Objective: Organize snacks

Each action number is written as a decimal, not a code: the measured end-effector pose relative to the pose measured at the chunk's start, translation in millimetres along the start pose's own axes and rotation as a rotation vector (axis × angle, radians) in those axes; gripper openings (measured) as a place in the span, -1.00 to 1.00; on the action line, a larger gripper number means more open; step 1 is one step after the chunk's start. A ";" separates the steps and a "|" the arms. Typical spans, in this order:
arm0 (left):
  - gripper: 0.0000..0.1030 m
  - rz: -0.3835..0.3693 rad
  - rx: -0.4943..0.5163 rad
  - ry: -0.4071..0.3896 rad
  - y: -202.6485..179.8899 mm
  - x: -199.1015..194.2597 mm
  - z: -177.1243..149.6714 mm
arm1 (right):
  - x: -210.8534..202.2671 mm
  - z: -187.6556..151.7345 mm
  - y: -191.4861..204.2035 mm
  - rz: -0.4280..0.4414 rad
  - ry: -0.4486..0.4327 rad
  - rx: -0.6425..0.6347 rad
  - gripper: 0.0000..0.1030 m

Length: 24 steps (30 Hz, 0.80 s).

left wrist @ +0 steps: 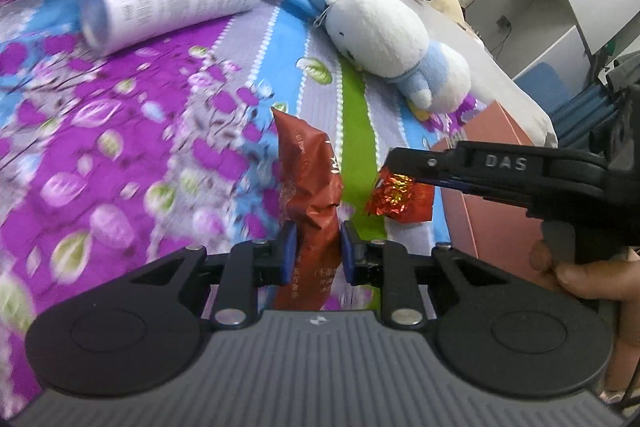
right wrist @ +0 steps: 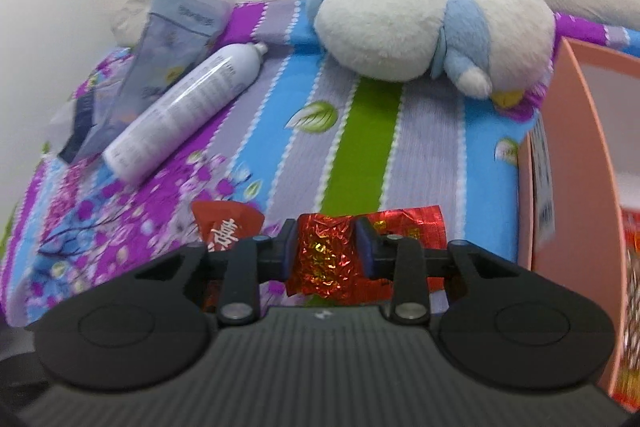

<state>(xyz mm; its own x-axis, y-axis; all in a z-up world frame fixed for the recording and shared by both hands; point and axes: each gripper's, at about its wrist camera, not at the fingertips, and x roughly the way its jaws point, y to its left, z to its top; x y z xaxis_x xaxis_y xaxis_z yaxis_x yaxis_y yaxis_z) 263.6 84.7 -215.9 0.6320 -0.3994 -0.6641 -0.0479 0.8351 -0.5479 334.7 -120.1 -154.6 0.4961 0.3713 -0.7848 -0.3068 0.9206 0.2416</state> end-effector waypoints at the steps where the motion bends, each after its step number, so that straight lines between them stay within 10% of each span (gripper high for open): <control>1: -0.48 0.003 0.000 0.000 0.9 -7.7 -5.6 | -6.7 -6.3 1.3 0.010 -0.005 0.003 -0.35; 24: -0.47 0.028 0.015 0.081 0.7 -112.6 -102.1 | -111.9 -159.7 27.2 0.073 0.017 0.104 -0.36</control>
<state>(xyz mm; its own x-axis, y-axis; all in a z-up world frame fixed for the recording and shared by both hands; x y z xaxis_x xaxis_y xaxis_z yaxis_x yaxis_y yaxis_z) 113.4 91.6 -193.5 0.5657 -0.4046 -0.7185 -0.0531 0.8516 -0.5214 141.1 -155.9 -151.3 0.4612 0.4367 -0.7724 -0.2557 0.8990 0.3556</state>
